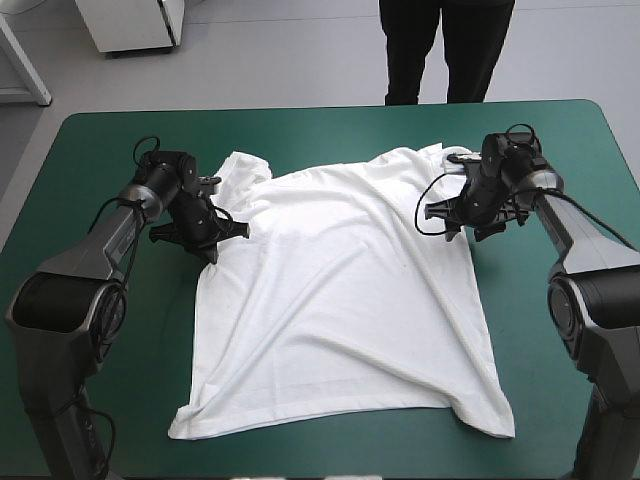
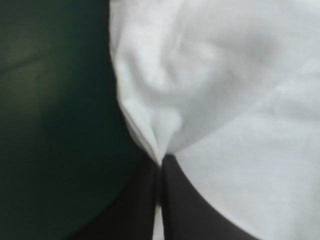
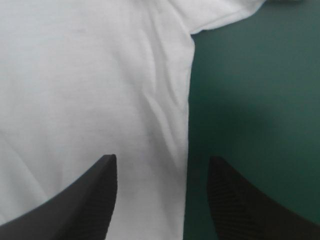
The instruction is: Fold the cloth
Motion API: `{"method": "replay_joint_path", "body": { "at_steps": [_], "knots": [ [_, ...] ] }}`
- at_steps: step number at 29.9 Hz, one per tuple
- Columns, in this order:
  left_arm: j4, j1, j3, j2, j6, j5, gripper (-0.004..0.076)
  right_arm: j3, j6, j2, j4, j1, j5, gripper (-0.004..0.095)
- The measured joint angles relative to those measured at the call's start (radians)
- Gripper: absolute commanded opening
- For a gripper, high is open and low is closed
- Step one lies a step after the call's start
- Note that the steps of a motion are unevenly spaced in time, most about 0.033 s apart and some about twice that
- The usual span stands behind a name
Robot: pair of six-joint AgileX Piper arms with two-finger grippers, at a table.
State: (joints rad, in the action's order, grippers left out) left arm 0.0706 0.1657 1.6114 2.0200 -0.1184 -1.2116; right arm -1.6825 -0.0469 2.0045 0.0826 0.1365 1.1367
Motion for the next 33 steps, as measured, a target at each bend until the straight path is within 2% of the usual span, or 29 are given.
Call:
{"method": "replay_joint_path", "body": {
  "at_steps": [6, 8, 11, 15, 17, 27, 33],
  "knots": [
    [0.004, -0.002, 0.0, 0.0, 0.003, 0.002, -0.0022, -0.012, 0.003, 0.044, -0.003, 0.0, 0.0, 0.0503],
    [0.004, -0.002, 0.0, 0.0, 0.008, 0.002, -0.0022, -0.016, 0.003, 0.05, 0.0, 0.0, 0.003, 0.0456],
    [0.004, -0.002, 0.0, 0.0, 0.012, 0.005, -0.0022, -0.023, 0.003, 0.056, -0.007, 0.003, 0.01, 0.0339],
    [0.005, -0.003, 0.0, 0.0, 0.015, 0.005, -0.0022, -0.031, 0.004, 0.066, -0.049, 0.026, 0.026, 0.0078],
    [0.006, -0.003, 0.0, 0.0, 0.015, 0.005, -0.0022, -0.036, 0.004, 0.072, -0.058, 0.042, 0.031, -0.0015],
    [0.007, -0.003, 0.024, 0.001, 0.044, -0.013, -0.0022, -0.064, -0.001, 0.073, -0.062, 0.08, 0.06, -0.0013],
    [-0.011, -0.004, 0.126, -0.007, 0.075, -0.01, -0.0022, -0.127, -0.001, 0.003, -0.052, 0.089, 0.085, -0.0013]
  ]
}}
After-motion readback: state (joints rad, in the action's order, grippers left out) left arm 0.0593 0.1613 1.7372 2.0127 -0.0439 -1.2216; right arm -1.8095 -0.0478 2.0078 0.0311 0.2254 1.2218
